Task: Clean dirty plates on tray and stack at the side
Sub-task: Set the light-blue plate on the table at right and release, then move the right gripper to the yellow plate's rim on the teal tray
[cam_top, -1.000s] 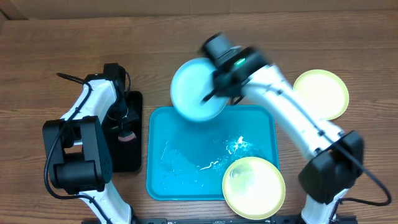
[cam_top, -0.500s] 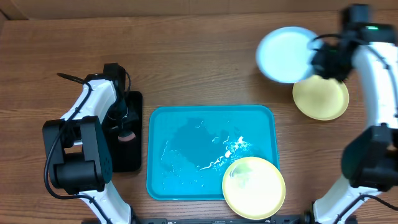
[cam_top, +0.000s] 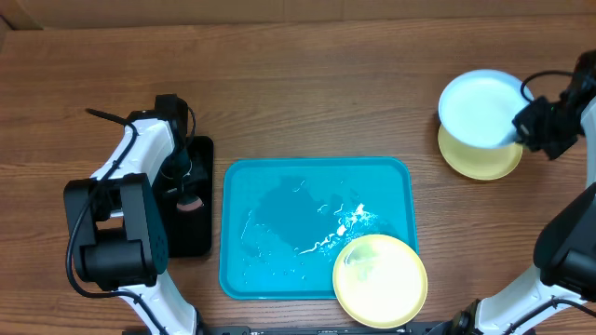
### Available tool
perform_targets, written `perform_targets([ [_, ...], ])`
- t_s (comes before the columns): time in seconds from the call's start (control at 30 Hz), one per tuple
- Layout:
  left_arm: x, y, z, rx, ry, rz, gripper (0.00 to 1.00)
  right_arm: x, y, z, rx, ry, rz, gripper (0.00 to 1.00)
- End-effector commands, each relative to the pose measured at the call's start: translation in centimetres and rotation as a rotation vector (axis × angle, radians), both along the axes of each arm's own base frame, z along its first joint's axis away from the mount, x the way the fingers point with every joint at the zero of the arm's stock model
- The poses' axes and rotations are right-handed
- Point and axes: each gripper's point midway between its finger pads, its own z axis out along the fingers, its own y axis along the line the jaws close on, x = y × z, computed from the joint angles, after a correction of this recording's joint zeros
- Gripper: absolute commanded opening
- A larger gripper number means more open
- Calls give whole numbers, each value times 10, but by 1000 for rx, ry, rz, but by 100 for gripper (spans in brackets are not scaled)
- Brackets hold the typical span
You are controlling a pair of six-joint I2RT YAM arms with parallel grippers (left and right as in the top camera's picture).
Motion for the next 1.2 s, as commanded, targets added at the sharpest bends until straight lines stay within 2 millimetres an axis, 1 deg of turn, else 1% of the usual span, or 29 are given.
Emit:
perform_targets([
  [0.0,0,-1,-1,-10,-2,-10,4,-13,-10,-6,2,10,-87,4],
  [0.07,0,-1,-1,-10,-2,-10,4,-20,-15,-17,10,24,-119,4],
  [0.17,0,-1,-1,-10,-2,-10,4,-32,-24,-27,22,43,-162,4],
  [0.33,0,0,-1,-6,-2,-15,4,-43,-35,-39,29,58,-203,4],
  [0.47,0,0,-1,-7,-2,-18,4,-40,-32,-47,39,68,-193,4],
  [0.63,0,0,-1,-6,-1,-18,4,-28,-12,-60,57,78,-137,4],
  [0.73,0,0,-1,-7,1,-17,4,-22,-3,-63,58,81,-129,4],
  [0.97,-1,0,-1,-8,3,-22,4,-20,-3,-62,56,75,-130,4],
  [1.0,-1,0,-1,-7,3,-22,4,-21,-3,-63,57,77,-131,18],
  [1.03,-1,0,-1,-8,3,-22,4,-21,-2,-63,58,79,-131,38],
  [1.07,-1,0,-1,-7,3,-22,4,-21,-2,-63,58,80,-130,62],
  [1.1,-1,0,-1,-8,4,-22,4,-22,-2,-63,58,81,-122,65],
  [1.17,-1,0,-1,-8,4,-22,4,-23,-1,-61,57,85,-100,65],
])
